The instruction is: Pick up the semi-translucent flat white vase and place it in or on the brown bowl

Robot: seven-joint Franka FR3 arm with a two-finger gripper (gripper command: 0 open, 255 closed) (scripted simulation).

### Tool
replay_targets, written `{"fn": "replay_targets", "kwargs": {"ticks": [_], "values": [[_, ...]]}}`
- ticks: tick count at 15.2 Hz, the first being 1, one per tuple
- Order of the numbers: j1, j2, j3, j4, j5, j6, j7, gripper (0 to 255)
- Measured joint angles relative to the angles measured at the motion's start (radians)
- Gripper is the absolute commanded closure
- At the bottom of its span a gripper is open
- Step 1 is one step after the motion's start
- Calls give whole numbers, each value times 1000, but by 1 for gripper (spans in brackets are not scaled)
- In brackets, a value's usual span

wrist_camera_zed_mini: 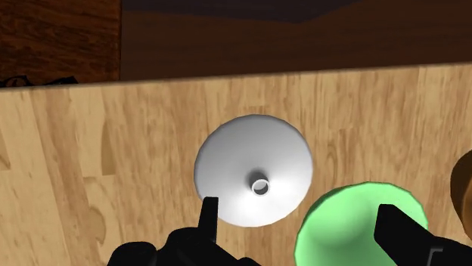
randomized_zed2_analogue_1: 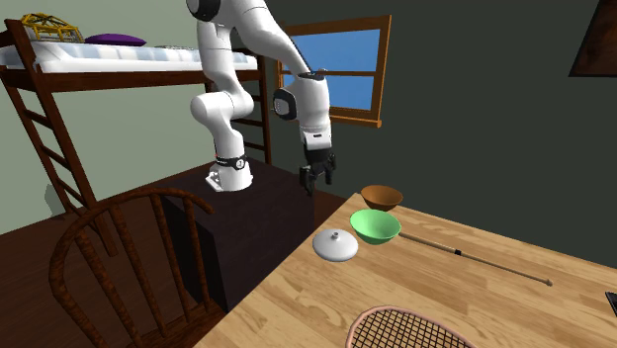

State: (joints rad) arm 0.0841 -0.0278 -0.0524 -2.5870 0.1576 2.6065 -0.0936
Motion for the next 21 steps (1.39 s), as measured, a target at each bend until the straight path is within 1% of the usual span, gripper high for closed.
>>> {"fn": "replay_targets", "kwargs": {"ticks": [3,5,7,9,16,21], "values": [[0,115,5,28,56,84,-57,0],[-2,217,22,68,103,144,-94,0],[-12,309,42,114,140,189,-126,0],[-22,370,57,147,160,217,-146,0],[-45,486,94,184,196,296,-179,0],[-47,501,98,191,199,305,-181,0]]}}
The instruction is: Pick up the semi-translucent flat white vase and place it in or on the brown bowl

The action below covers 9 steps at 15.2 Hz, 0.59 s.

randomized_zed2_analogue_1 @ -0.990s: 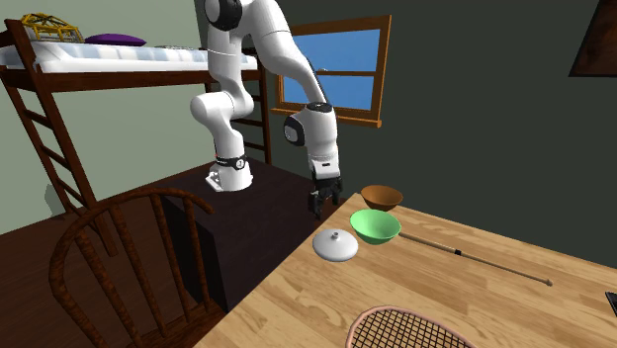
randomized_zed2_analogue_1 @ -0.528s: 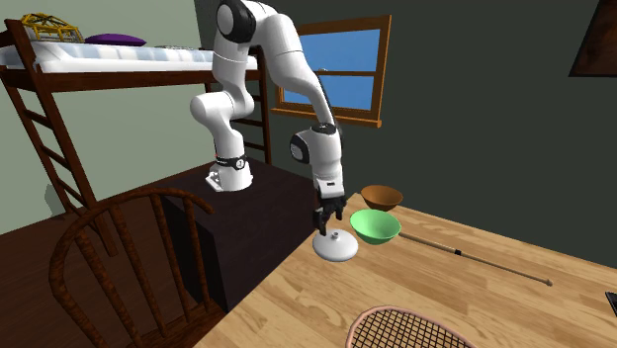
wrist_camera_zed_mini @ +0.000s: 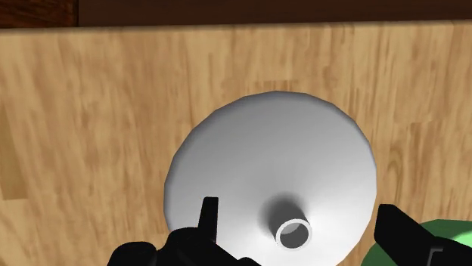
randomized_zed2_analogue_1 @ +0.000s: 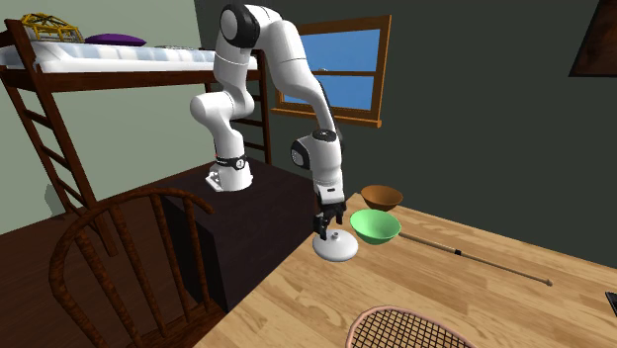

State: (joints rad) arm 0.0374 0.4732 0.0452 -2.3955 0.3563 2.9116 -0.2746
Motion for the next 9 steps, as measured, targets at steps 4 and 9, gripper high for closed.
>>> {"fn": "replay_targets", "kwargs": {"ticks": [4,9], "values": [[0,1,0,1,0,0,0,255],[0,0,0,1,0,0,0,255]]}}
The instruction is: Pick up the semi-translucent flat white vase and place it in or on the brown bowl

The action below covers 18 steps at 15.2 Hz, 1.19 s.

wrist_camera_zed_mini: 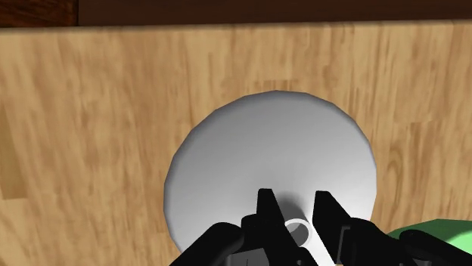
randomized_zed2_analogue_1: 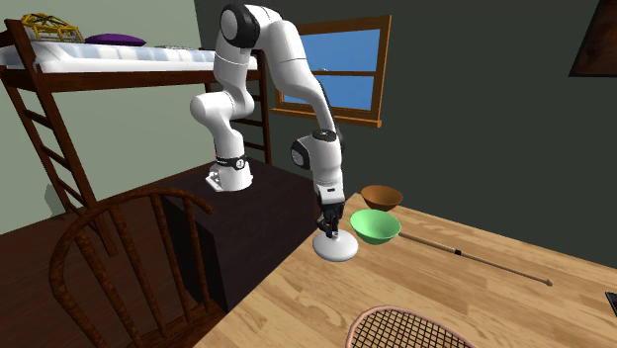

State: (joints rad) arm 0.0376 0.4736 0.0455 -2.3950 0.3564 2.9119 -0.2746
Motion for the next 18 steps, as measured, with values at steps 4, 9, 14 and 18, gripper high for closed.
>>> {"fn": "replay_targets", "kwargs": {"ticks": [4,9,14,18], "values": [[1,-6,-2,-2,-2,-5,2,255],[19,-71,-25,-18,-21,-55,23,255],[40,-149,-50,-38,-49,-112,54,255],[52,-208,-67,-46,-75,-162,80,255]]}}
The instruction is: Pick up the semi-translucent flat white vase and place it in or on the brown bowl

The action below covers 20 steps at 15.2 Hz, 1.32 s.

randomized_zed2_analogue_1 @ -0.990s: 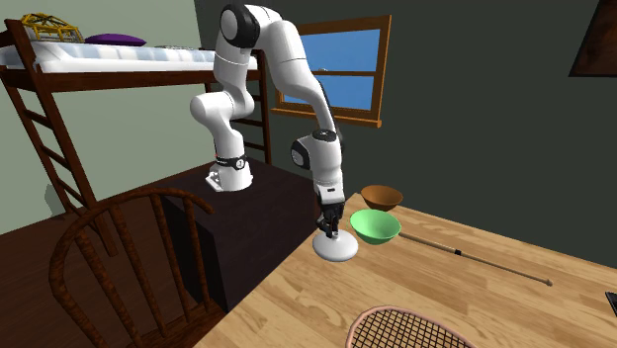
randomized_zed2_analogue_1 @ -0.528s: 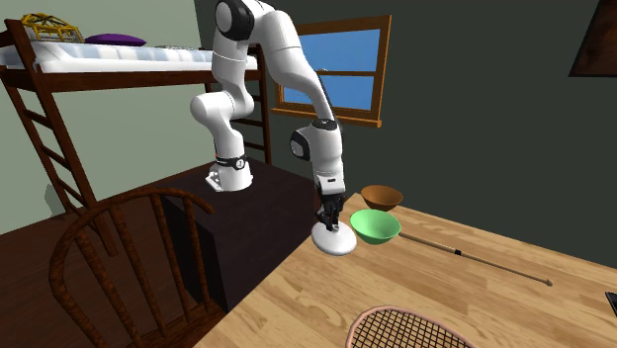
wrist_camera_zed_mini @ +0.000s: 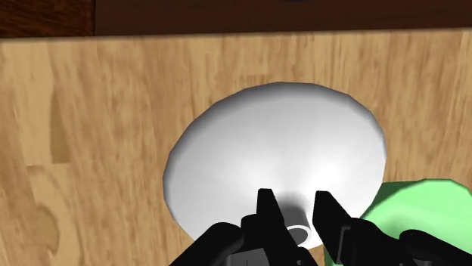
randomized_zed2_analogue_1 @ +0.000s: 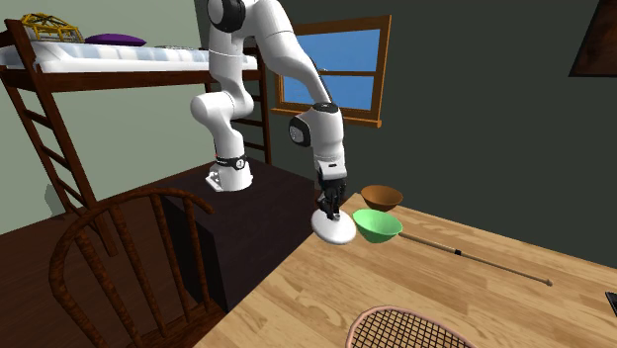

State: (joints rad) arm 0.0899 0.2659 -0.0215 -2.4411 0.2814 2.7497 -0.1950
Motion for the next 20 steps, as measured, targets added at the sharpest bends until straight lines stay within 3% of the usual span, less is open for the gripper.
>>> {"fn": "replay_targets", "kwargs": {"ticks": [14,20], "values": [[15,-184,-32,-5,-83,-176,75,255],[88,-188,23,31,-113,-202,229,255]]}}
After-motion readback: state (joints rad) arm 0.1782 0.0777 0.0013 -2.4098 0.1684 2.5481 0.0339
